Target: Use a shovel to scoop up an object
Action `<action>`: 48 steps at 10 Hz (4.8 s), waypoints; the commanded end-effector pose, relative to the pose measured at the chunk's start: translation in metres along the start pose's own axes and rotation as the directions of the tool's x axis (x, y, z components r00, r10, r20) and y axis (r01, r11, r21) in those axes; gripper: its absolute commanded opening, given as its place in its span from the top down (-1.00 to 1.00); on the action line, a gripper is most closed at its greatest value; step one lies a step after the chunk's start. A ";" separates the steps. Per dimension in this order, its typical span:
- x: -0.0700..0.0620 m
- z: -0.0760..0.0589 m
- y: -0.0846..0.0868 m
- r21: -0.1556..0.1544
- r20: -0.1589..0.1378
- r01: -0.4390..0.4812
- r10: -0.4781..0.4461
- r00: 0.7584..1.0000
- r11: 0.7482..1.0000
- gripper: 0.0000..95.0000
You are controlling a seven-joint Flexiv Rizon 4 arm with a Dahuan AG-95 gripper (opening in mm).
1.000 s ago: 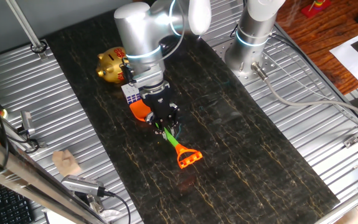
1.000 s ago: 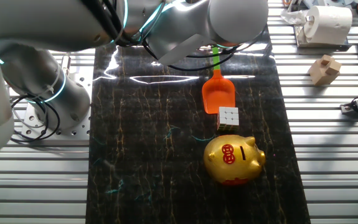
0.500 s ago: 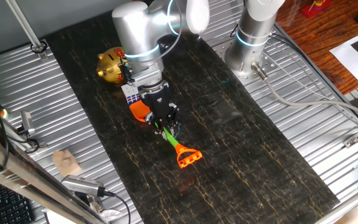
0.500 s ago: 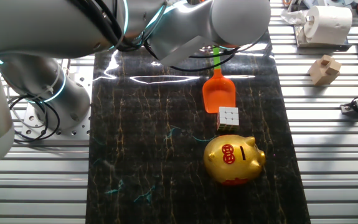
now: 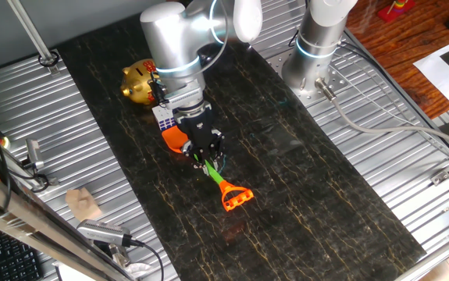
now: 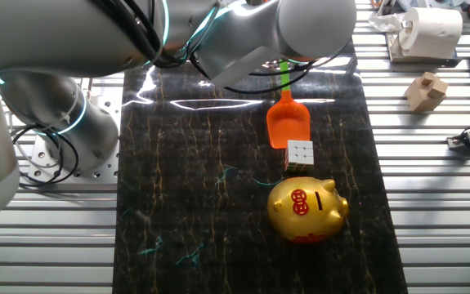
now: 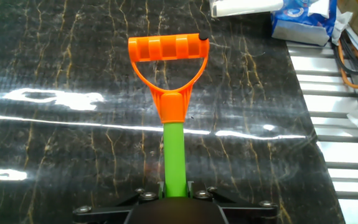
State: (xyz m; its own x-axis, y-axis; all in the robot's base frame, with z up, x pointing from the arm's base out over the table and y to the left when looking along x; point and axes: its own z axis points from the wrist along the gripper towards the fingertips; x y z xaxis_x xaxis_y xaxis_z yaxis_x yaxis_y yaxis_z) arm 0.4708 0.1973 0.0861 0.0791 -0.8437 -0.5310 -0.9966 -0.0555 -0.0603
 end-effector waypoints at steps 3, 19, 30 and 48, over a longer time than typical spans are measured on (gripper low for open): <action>0.001 0.000 0.000 -0.001 -0.006 0.002 -0.002 1.000 1.000 1.00; 0.002 0.001 -0.001 -0.001 -0.040 0.014 -0.014 0.999 1.000 1.00; 0.002 0.001 -0.001 0.026 0.059 -0.016 0.015 0.998 1.000 1.00; 0.002 0.001 -0.001 0.030 0.083 0.005 -0.007 0.997 1.000 1.00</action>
State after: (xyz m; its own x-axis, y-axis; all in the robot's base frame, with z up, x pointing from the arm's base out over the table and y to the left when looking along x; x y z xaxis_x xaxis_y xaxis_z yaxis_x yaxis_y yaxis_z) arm 0.4722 0.1958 0.0824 0.0888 -0.7951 -0.6000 -0.9950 -0.0425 -0.0909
